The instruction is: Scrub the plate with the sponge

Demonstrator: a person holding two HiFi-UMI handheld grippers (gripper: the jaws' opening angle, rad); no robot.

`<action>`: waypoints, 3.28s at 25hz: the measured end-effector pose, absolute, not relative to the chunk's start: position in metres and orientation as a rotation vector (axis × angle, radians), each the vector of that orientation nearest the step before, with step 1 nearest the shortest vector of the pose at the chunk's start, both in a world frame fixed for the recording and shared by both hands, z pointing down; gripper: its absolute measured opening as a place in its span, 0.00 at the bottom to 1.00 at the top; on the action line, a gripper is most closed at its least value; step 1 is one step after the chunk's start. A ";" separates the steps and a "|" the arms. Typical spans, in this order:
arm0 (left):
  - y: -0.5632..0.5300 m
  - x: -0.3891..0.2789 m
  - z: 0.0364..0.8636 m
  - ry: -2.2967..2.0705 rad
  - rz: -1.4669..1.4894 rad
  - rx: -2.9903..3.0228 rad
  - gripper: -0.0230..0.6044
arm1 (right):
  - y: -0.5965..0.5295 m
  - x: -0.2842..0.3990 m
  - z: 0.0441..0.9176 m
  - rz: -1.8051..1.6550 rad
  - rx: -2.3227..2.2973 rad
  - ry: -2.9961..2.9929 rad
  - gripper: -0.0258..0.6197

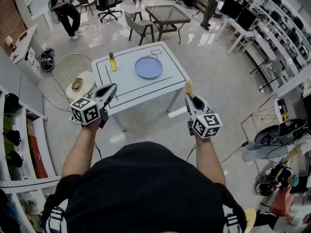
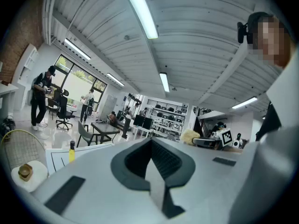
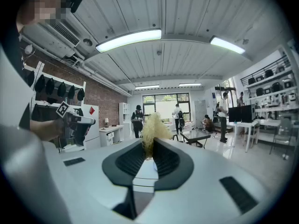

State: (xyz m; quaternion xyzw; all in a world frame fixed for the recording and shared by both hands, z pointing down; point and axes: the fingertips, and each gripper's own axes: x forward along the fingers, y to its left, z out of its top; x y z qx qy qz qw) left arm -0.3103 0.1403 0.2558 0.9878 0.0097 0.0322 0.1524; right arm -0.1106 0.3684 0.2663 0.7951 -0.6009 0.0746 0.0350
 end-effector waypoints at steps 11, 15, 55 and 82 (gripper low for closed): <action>0.124 -0.304 0.249 0.129 0.103 2.853 0.05 | 0.341 -0.112 0.265 0.222 2.472 -1.810 0.11; 0.106 -0.304 0.243 0.092 0.101 2.899 0.05 | 0.336 -0.112 0.261 0.222 2.488 -1.829 0.11; 0.069 -0.204 0.270 -0.032 0.104 2.861 0.05 | 0.305 -0.001 0.295 0.322 2.443 -1.914 0.11; 0.050 -0.085 0.309 -0.225 0.214 2.797 0.05 | 0.241 0.138 0.351 0.517 2.195 -2.078 0.12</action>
